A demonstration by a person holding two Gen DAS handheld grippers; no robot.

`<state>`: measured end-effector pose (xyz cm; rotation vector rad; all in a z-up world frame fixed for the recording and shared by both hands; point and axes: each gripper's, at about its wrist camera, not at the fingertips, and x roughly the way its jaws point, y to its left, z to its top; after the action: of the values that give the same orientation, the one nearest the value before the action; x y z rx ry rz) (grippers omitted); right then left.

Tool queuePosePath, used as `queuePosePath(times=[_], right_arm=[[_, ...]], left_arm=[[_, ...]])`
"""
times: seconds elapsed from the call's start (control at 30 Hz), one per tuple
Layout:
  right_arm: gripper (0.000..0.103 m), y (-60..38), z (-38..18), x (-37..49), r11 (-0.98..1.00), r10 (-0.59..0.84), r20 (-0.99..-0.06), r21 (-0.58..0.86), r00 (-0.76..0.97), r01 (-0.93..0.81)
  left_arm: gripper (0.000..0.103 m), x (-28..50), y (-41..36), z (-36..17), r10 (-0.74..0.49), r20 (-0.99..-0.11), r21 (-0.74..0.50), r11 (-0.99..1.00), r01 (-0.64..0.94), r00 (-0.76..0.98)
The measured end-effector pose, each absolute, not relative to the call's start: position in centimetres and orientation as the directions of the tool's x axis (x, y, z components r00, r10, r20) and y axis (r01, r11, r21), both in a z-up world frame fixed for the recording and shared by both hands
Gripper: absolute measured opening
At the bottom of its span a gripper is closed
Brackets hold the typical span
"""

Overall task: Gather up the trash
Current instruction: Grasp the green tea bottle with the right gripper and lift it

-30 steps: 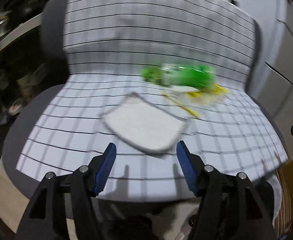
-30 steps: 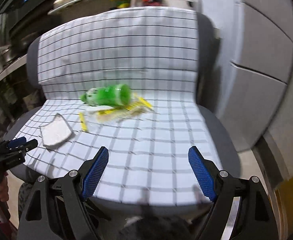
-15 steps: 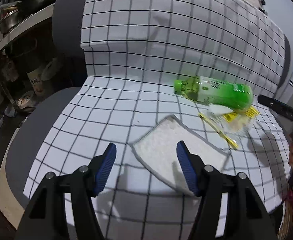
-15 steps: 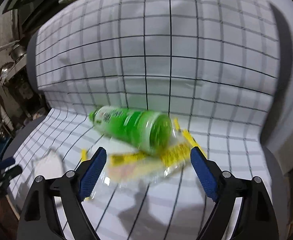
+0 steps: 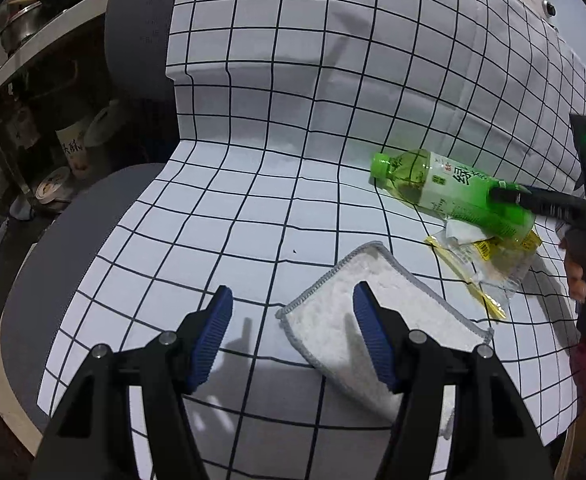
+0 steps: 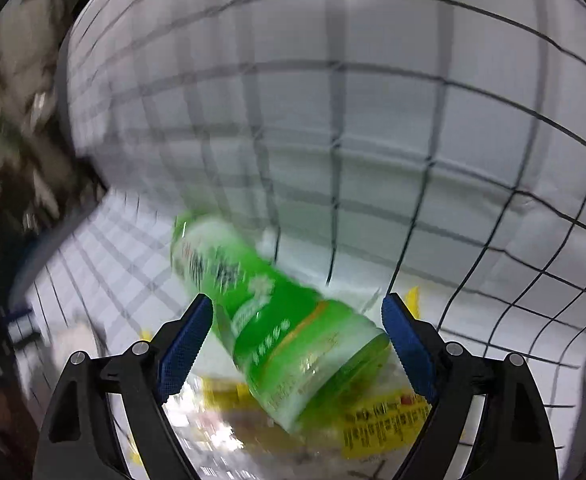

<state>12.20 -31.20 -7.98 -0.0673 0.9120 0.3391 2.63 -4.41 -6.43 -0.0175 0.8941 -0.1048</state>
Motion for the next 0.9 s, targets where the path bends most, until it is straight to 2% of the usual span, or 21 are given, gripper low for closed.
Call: queuePosePath(times=[0.1,0.2,0.37,0.47,0.6,0.77,0.9], right_arm=[[0.077,-29.4,-8.1,9.8,0.932,0.193,-0.801,-0.032,0.567,-0.361],[0.076,-27.8,-8.2,8.0,0.919,0.115,-0.799,-0.141,0.591,-0.369],[0.073,-26.2,-6.8,4.1,0.926,0.004,-0.733,-0.253,0.68,-0.278],[0.073,-27.4,-5.1,1.0,0.959,-0.038,-0.72,-0.222,0.692,-0.178],[0.073,-29.7,-4.8,-3.9,0.983,-0.126,-0.751,-0.182,0.648,-0.02],[0.073,-31.1,-7.6,-8.3,1.0,0.013,-0.847,-0.004,0.532,-0.031],[0.079,-30.2,-7.6,-8.3,0.991,0.104,-0.848,0.047,0.519,-0.121]], left_arm=[[0.061,1.9,-4.7,-6.3,-0.104,-0.777,-0.06,0.994,0.092,0.621],[0.061,0.9,-5.0,-6.0,-0.11,-0.775,-0.06,0.993,0.1,0.622],[0.061,-1.1,-5.5,-5.2,-0.114,-0.767,-0.051,0.992,0.117,0.632],[0.061,-2.2,-6.1,-5.2,-0.124,-0.769,-0.051,0.99,0.134,0.627],[0.061,-3.0,-7.0,-5.4,-0.144,-0.774,-0.058,0.986,0.158,0.616],[0.061,-3.6,-8.4,-5.2,-0.173,-0.771,-0.065,0.979,0.195,0.613],[0.061,-4.2,-9.0,-4.8,-0.189,-0.763,-0.066,0.974,0.217,0.618]])
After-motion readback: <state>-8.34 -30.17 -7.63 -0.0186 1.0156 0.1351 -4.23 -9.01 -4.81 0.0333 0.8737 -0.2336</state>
